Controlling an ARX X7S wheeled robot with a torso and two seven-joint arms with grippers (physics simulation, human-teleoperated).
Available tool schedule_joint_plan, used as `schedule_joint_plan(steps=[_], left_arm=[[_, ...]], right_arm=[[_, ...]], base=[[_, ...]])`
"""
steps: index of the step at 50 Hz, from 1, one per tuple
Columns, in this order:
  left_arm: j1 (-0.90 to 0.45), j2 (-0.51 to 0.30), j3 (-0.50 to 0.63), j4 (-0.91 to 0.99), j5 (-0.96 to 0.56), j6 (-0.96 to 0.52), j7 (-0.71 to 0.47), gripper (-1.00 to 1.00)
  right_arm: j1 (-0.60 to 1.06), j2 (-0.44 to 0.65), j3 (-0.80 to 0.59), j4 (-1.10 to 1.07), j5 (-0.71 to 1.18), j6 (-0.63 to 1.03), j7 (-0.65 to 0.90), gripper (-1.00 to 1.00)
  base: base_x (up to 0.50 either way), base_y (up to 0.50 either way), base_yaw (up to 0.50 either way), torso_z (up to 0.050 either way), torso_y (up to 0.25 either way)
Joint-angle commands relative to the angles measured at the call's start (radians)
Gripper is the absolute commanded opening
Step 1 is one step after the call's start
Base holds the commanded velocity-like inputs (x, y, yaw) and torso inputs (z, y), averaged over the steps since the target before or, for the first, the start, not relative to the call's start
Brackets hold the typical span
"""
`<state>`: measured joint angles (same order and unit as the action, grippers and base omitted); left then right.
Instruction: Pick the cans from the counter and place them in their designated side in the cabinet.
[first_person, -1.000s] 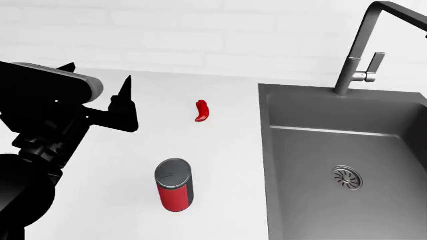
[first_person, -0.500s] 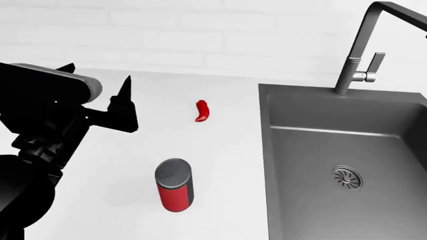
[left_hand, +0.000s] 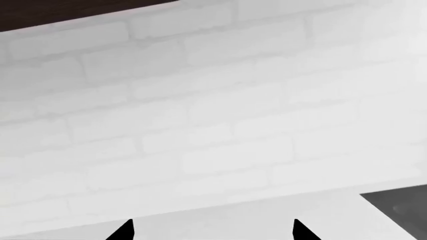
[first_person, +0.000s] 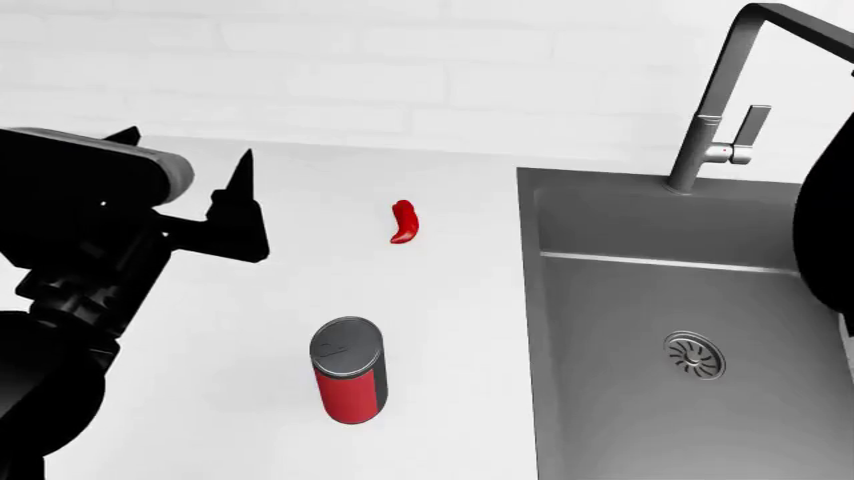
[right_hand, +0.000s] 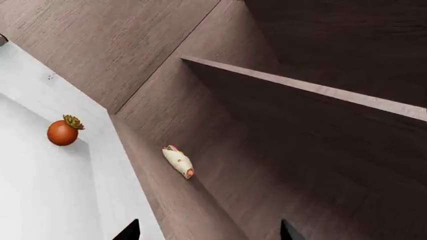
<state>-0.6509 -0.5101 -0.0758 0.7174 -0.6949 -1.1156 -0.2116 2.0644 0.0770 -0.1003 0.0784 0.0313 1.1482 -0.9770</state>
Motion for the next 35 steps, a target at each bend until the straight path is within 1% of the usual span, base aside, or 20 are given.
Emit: schedule_joint_plan(steps=[1,6,13,23,30,33,35], left_arm=[[-0.006,-0.001,-0.006,0.004,-0.009,-0.008,-0.011,1.0],[-0.011,-0.001,-0.012,0.01,-0.019,-0.018,-0.018,1.0],[-0.011,-0.002,-0.01,0.007,-0.019,-0.014,-0.019,1.0],[-0.005,-0.006,-0.004,-0.003,-0.015,0.001,-0.016,1.0],[-0.013,-0.008,-0.002,-0.003,-0.019,-0.004,-0.021,1.0],[-0.016,-0.008,-0.002,-0.002,-0.021,-0.006,-0.024,1.0],[-0.015,-0.009,-0.002,-0.002,-0.021,-0.006,-0.025,1.0]], right_arm=[[-0.064,0.017,-0.023,-0.158,0.106,0.084,-0.122,1.0],[-0.074,0.027,-0.036,-0.192,0.136,0.114,-0.151,1.0],[-0.102,0.031,-0.016,-0.257,0.218,0.213,-0.215,1.0],[-0.168,0.076,-0.073,-0.337,0.305,0.304,-0.295,1.0],[-0.203,0.079,-0.071,-0.35,0.329,0.328,-0.297,1.0],[-0.23,0.062,-0.034,-0.35,0.346,0.357,-0.292,1.0],[-0.26,0.069,-0.048,-0.358,0.356,0.375,-0.293,1.0]], base=[[0.0,0.0,0.0,0.0,0.0],[0.0,0.0,0.0,0.0,0.0],[0.0,0.0,0.0,0.0,0.0],[0.0,0.0,0.0,0.0,0.0],[0.0,0.0,0.0,0.0,0.0],[0.0,0.0,0.0,0.0,0.0],[0.0,0.0,0.0,0.0,0.0]])
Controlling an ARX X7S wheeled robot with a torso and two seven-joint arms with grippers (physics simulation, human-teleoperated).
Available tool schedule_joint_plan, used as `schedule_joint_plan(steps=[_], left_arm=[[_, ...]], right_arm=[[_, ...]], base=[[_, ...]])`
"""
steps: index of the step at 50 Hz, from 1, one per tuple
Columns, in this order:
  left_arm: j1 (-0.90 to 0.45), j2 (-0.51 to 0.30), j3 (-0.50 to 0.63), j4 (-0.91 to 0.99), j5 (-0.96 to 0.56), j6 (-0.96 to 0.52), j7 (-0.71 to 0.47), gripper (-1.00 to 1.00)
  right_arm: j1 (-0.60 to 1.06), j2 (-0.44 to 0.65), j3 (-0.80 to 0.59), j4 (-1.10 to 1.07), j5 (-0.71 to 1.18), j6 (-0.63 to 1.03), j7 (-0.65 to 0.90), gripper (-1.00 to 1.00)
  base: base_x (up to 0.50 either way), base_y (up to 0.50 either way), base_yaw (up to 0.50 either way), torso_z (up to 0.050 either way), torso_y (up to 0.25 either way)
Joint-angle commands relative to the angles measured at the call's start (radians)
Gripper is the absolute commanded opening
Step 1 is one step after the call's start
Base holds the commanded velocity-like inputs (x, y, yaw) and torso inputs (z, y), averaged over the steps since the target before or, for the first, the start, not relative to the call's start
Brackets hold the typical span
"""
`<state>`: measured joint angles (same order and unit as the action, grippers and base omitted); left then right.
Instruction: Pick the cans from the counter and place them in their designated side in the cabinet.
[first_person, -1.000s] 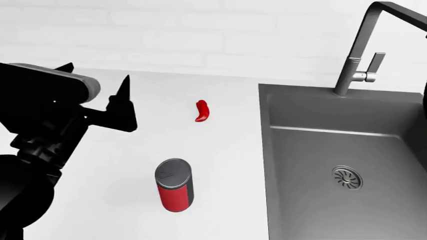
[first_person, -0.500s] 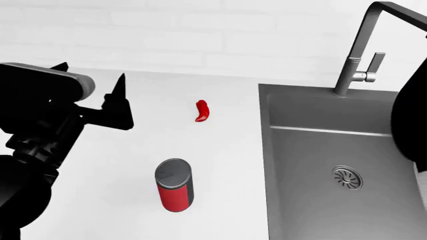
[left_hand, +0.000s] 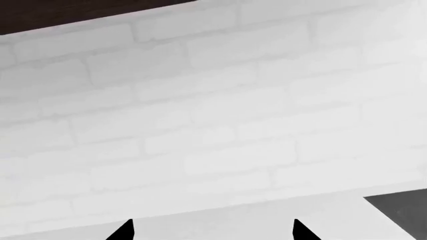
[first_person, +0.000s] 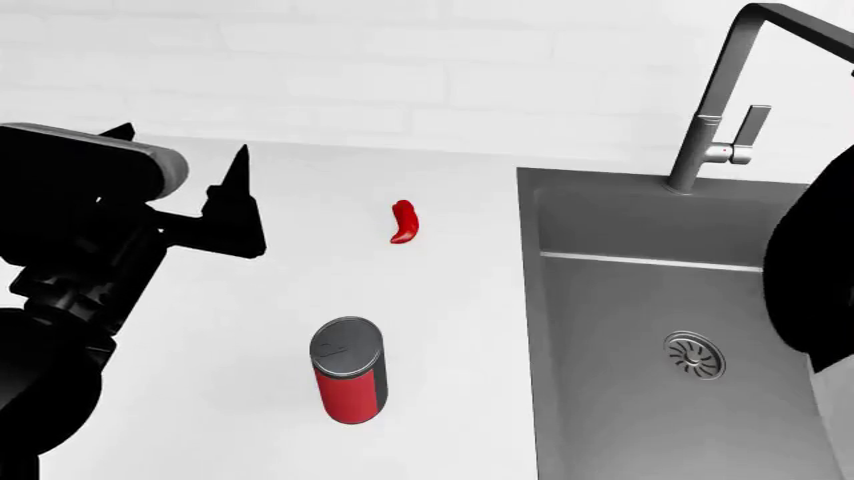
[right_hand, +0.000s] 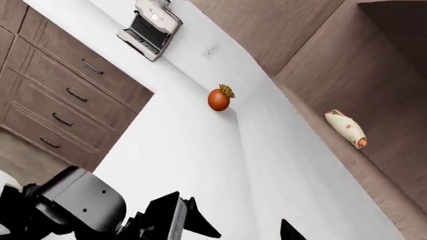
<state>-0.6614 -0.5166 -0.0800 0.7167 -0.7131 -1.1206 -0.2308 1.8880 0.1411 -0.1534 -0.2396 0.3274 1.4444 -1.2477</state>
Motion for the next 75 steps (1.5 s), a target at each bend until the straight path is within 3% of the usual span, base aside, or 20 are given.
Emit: schedule_joint_plan(steps=[1,10,18,27,42,75], left_arm=[[-0.004,-0.003,0.002,-0.001,-0.003,0.0,-0.006,1.0],[-0.001,-0.005,0.006,-0.009,0.003,0.011,-0.009,1.0],[0.002,-0.004,0.002,-0.021,0.012,0.022,-0.018,1.0],[0.009,-0.005,0.003,-0.03,0.019,0.038,-0.02,1.0],[0.012,-0.006,0.005,-0.027,0.013,0.04,-0.025,1.0],[0.027,-0.018,0.011,-0.035,0.012,0.06,-0.027,1.0]], right_arm=[[-0.1,0.005,0.005,-0.038,0.064,0.09,-0.019,1.0],[-0.205,0.012,0.018,-0.052,0.155,0.124,0.038,1.0],[-0.278,0.096,0.011,-0.082,0.393,0.122,0.196,1.0],[-0.371,0.154,-0.049,-0.131,0.472,0.11,0.25,1.0],[-0.517,0.169,-0.037,-0.144,0.534,0.083,0.353,1.0],[-0.619,0.243,-0.097,-0.173,0.566,0.021,0.411,1.0]], base=[[0.0,0.0,0.0,0.0,0.0],[0.0,0.0,0.0,0.0,0.0],[0.0,0.0,0.0,0.0,0.0],[0.0,0.0,0.0,0.0,0.0],[0.0,0.0,0.0,0.0,0.0],[0.0,0.0,0.0,0.0,0.0]])
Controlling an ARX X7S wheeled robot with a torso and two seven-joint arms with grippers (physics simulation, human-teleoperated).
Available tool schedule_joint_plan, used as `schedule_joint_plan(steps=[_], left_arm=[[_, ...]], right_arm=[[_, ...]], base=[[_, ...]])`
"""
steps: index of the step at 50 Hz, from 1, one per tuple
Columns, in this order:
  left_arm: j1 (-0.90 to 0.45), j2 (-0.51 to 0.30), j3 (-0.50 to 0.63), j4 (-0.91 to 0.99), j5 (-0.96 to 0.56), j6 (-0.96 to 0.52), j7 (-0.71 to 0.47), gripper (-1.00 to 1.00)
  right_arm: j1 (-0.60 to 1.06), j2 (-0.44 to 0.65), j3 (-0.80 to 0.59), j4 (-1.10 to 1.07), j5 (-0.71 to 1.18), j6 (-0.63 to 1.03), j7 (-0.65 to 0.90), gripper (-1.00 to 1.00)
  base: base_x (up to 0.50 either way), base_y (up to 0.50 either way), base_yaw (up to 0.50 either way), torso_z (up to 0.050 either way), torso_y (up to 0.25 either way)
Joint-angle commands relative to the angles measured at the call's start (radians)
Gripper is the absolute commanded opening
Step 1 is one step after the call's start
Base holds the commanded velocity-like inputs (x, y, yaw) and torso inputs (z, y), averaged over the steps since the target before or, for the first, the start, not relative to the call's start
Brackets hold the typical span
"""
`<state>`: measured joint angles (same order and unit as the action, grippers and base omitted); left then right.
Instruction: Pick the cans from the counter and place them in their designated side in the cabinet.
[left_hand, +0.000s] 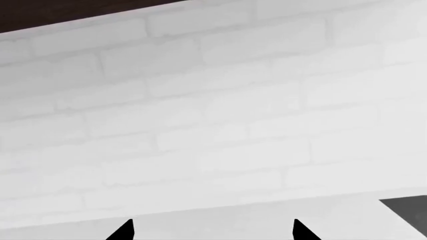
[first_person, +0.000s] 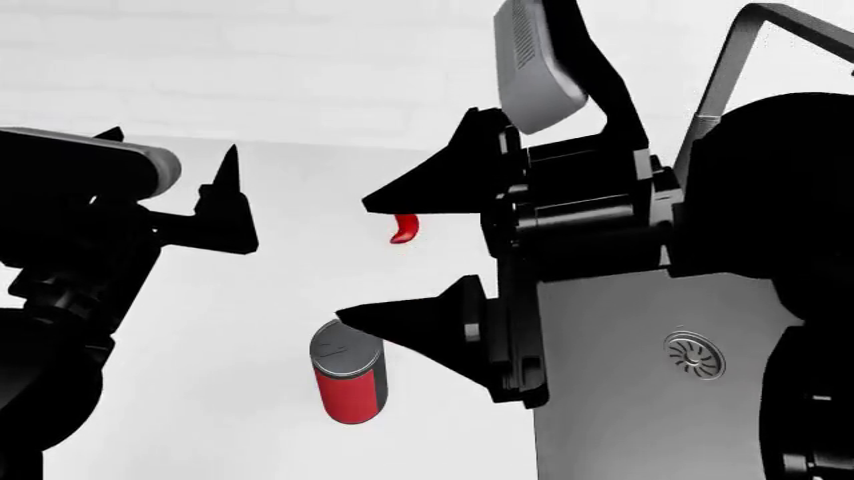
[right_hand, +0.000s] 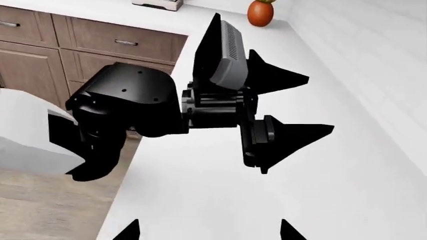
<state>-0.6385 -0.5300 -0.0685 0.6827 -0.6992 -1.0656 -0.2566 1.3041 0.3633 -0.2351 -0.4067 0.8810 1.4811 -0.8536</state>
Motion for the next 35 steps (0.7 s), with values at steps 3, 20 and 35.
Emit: schedule_joint_plan(steps=[3,20,35], left_arm=[[0.004,-0.003,-0.001,0.001,-0.005,0.003,-0.003,1.0],[0.009,-0.004,0.003,0.003,-0.01,0.005,-0.011,1.0],[0.005,-0.006,0.01,0.001,-0.014,0.006,-0.015,1.0]], right_arm=[[-0.051,0.026,-0.019,-0.004,0.011,-0.027,0.022,1.0],[-0.151,0.04,0.026,-0.008,0.046,-0.041,0.066,1.0],[-0.205,0.078,0.01,-0.037,0.068,-0.059,0.073,1.0]], base=[[0.0,0.0,0.0,0.0,0.0],[0.0,0.0,0.0,0.0,0.0],[0.0,0.0,0.0,0.0,0.0]])
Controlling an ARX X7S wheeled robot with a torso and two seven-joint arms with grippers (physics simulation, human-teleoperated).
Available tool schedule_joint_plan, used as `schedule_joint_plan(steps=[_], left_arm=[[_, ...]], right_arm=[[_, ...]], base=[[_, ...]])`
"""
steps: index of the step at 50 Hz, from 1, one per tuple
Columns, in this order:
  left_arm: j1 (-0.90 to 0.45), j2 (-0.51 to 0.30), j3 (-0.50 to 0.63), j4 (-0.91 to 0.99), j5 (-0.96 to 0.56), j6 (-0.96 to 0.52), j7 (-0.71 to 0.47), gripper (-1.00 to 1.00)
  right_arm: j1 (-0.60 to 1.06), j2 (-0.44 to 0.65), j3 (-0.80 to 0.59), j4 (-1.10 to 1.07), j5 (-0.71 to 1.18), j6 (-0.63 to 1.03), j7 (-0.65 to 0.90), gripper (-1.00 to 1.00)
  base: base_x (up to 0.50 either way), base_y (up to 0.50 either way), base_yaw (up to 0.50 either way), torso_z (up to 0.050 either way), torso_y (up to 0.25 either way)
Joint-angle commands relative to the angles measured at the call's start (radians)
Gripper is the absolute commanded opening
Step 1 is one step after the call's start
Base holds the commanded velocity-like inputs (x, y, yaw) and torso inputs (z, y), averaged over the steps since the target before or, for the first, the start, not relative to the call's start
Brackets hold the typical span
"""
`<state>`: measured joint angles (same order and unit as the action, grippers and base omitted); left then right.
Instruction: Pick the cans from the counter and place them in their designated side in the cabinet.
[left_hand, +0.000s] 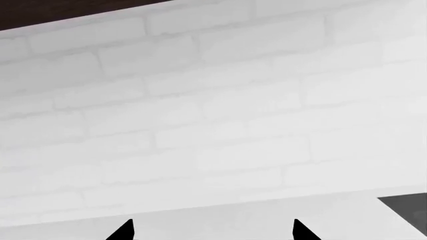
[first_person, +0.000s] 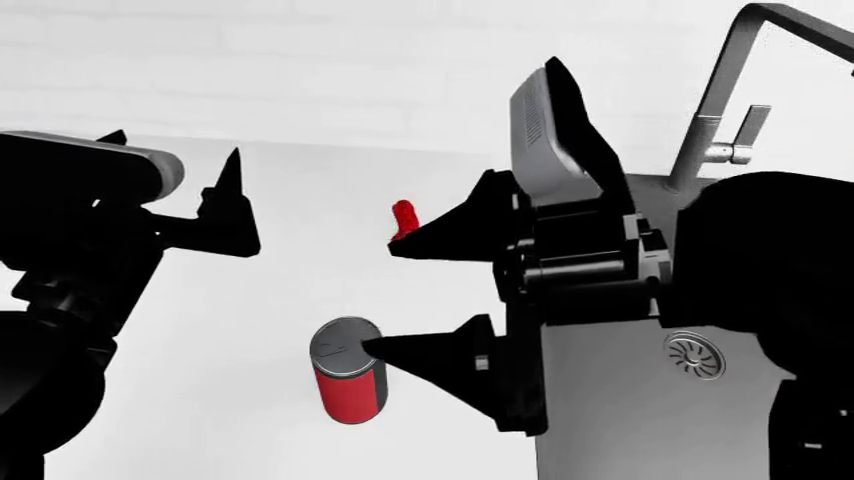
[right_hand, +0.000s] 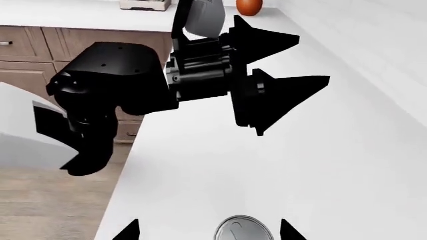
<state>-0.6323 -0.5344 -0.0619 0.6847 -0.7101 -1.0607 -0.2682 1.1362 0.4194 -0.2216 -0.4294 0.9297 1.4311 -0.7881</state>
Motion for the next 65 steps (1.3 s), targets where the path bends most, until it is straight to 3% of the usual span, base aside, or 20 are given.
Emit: schedule_joint_plan(steps=[1,22,33,65], left_arm=[[-0.002,-0.001,0.004,-0.002,-0.002,0.002,-0.003,1.0],[-0.002,-0.001,0.015,-0.01,-0.003,0.013,-0.006,1.0],[-0.002,-0.005,0.009,-0.01,-0.011,0.011,-0.009,1.0],[0.014,-0.003,0.024,-0.026,-0.005,0.042,-0.008,1.0]], right_arm=[[-0.039,0.023,-0.005,-0.015,0.02,-0.011,0.007,1.0],[-0.084,0.026,-0.053,-0.005,0.01,-0.071,0.02,1.0],[-0.065,0.032,-0.134,0.061,-0.099,-0.152,0.036,1.0],[-0.092,-0.012,-0.286,0.16,-0.184,-0.259,0.01,1.0]], base=[[0.0,0.0,0.0,0.0,0.0],[0.0,0.0,0.0,0.0,0.0],[0.0,0.0,0.0,0.0,0.0],[0.0,0.0,0.0,0.0,0.0]])
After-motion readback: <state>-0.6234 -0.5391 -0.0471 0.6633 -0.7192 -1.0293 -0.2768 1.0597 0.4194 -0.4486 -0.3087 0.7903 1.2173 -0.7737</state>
